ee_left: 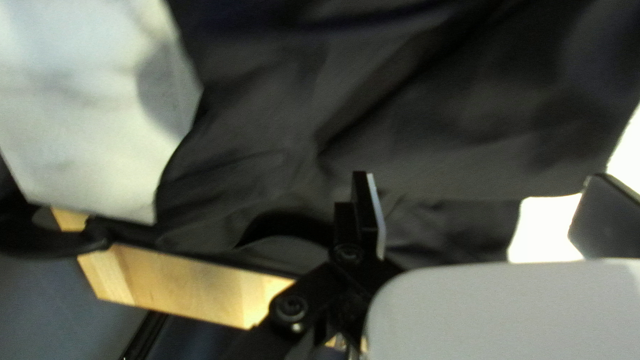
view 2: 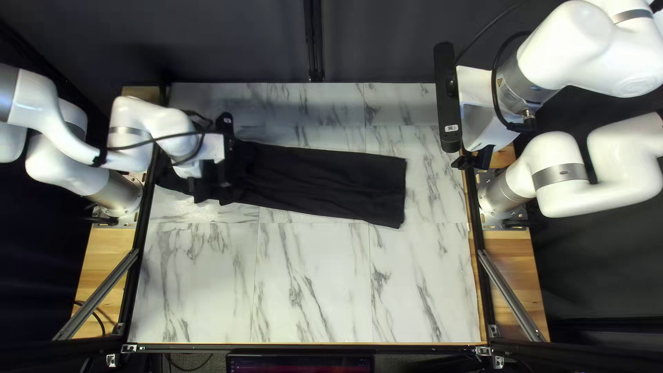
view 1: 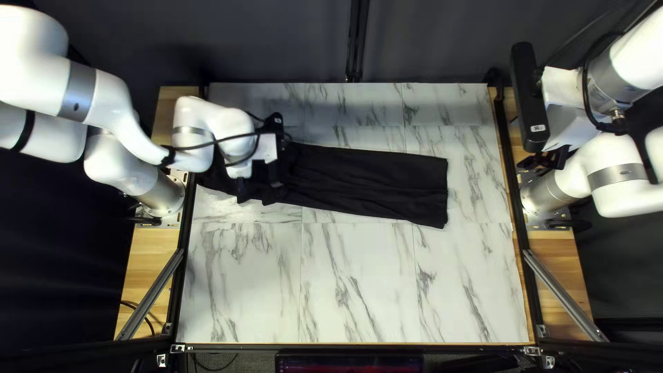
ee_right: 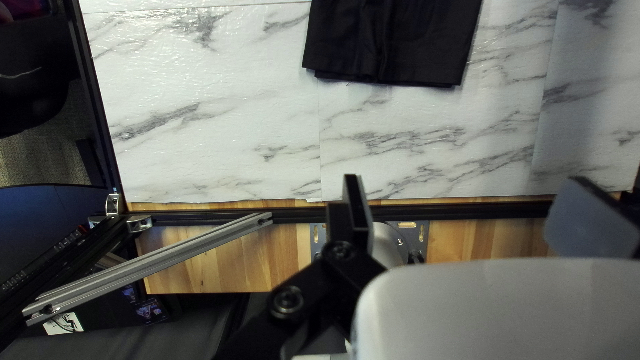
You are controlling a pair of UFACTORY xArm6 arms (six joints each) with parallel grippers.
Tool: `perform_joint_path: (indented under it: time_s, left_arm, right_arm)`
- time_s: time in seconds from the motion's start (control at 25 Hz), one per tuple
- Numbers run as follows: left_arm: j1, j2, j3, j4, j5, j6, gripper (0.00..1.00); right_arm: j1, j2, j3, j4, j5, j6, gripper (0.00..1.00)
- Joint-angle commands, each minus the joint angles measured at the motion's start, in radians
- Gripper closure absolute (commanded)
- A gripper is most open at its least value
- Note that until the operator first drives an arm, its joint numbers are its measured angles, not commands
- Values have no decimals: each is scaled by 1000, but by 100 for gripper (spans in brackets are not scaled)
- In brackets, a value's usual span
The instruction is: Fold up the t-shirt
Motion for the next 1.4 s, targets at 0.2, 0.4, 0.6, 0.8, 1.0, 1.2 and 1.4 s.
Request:
perform_joint_path:
  time_s: [0.2,0.4,0.6,0.8,1.0,1.2,1.4]
  left_arm:
    - [-148,173,-134,-10,-63,-74,0]
    - [-121,190,-179,-7,-64,-17,0]
    - [-79,243,-201,18,-140,-2,0]
    - [-95,320,-233,67,-212,-86,0]
    - [-103,374,-263,134,-232,-186,0]
    - [-82,409,-272,189,-245,-253,0]
    - [-57,454,-307,240,-201,-276,0]
  right_arm:
    - [0,0,0,0,0,0,0]
    - [0,0,0,0,0,0,0]
    - [0,0,0,0,0,0,0]
    - [0,0,0,0,0,0,0]
    - [0,0,0,0,0,0,0]
    - [0,0,0,0,0,0,0]
    - [0,0,0,0,0,0,0]
